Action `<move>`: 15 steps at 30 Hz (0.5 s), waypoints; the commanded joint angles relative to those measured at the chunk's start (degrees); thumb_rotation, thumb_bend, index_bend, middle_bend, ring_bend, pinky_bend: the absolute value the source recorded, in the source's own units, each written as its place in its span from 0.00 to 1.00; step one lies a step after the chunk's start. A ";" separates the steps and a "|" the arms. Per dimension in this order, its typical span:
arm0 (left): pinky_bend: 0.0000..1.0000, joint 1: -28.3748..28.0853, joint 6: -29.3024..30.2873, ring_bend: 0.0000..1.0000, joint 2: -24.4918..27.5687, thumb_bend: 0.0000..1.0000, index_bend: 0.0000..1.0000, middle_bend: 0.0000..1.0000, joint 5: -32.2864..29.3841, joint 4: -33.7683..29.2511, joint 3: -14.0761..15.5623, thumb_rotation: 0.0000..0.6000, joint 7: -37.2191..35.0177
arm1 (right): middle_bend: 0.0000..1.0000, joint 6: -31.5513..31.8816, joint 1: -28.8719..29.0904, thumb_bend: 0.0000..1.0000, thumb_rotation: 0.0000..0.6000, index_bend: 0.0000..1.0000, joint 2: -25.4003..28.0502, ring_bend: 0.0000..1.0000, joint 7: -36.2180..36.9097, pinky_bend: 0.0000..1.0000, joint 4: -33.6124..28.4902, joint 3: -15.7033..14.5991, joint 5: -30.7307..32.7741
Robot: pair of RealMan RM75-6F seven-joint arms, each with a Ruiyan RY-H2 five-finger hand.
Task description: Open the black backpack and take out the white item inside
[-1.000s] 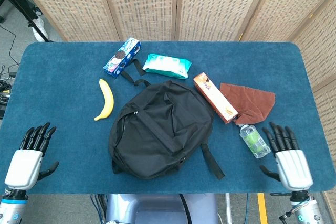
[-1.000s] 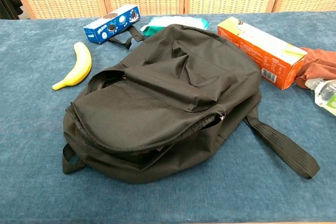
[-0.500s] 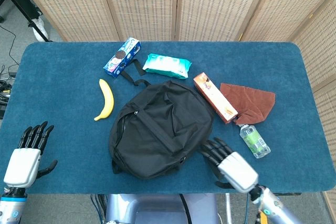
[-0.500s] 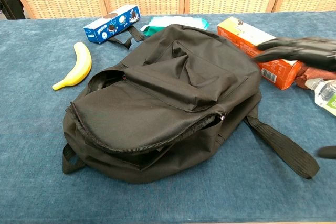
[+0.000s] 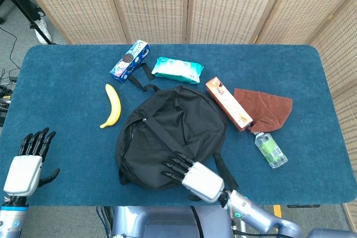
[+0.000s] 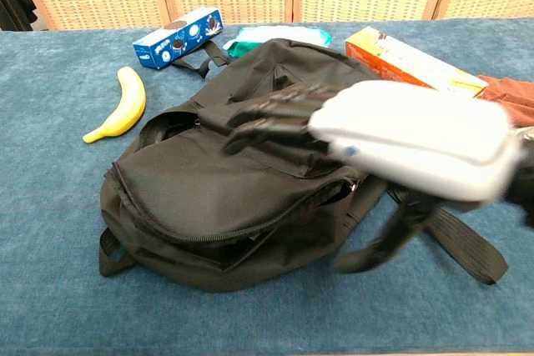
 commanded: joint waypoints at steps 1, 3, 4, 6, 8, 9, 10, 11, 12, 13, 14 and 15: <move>0.00 -0.04 -0.07 0.00 0.06 0.21 0.00 0.00 -0.25 0.02 -0.08 1.00 -0.18 | 0.13 -2.28 1.93 0.00 1.00 0.15 -3.37 0.00 -3.68 0.00 1.45 0.86 2.16; 0.00 -0.10 -0.18 0.00 0.13 0.21 0.00 0.00 -0.44 0.03 -0.12 1.00 -0.36 | 0.13 -3.21 2.44 0.00 1.00 0.15 -5.17 0.00 -6.16 0.00 2.20 1.03 3.50; 0.00 -0.12 -0.22 0.00 0.15 0.21 0.00 0.00 -0.48 0.06 -0.12 1.00 -0.42 | 0.13 -3.42 2.58 0.00 1.00 0.15 -5.88 0.00 -7.10 0.00 2.52 1.14 4.13; 0.00 -0.15 -0.24 0.00 0.21 0.21 0.00 0.00 -0.49 0.12 -0.10 1.00 -0.59 | 0.13 -3.70 2.91 0.00 1.00 0.15 -7.57 0.00 -8.93 0.00 3.35 1.50 5.60; 0.00 -0.16 -0.21 0.00 0.25 0.21 0.00 0.00 -0.55 0.11 -0.13 1.00 -0.73 | 0.14 -3.55 3.15 0.00 1.00 0.16 -8.84 0.01 -9.76 0.00 4.00 1.88 6.74; 0.00 -0.16 -0.24 0.00 0.29 0.21 0.00 0.00 -0.60 0.08 -0.11 1.00 -0.81 | 0.15 -3.15 3.43 0.00 1.00 0.17 -9.91 0.02 -9.43 0.00 4.61 2.16 7.18; 0.00 -0.17 -0.26 0.00 0.29 0.21 0.00 0.00 -0.62 0.08 -0.09 1.00 -0.81 | 0.17 -2.73 3.65 0.00 1.00 0.19 -10.63 0.05 -8.87 0.02 5.21 2.23 7.20; 0.00 -0.19 -0.32 0.00 0.26 0.21 0.00 0.00 -0.62 0.11 -0.05 1.00 -0.74 | 0.19 -2.21 3.89 0.00 1.00 0.20 -11.37 0.07 -8.02 0.03 5.95 2.35 7.20; 0.00 -0.24 -0.46 0.00 0.17 0.21 0.00 0.00 -0.57 0.15 0.06 1.00 -0.58 | 0.22 -1.48 4.23 0.00 1.00 0.23 -12.41 0.10 -7.02 0.05 7.21 2.60 7.20; 0.00 -0.27 -0.50 0.00 0.11 0.21 0.00 0.00 -0.51 0.17 0.11 1.00 -0.49 | 0.25 -0.92 4.47 0.01 1.00 0.27 -13.12 0.14 -6.43 0.08 8.15 2.77 7.11; 0.00 -0.29 -0.53 0.00 0.05 0.21 0.00 0.00 -0.41 0.18 0.19 1.00 -0.39 | 0.27 -0.38 4.75 0.02 1.00 0.29 -13.87 0.16 -5.78 0.09 9.14 2.98 7.05; 0.00 -0.28 -0.52 0.00 0.00 0.21 0.00 0.00 -0.33 0.18 0.27 1.00 -0.34 | 0.30 0.45 5.03 0.03 1.00 0.32 -14.80 0.20 -4.98 0.13 10.35 3.26 7.03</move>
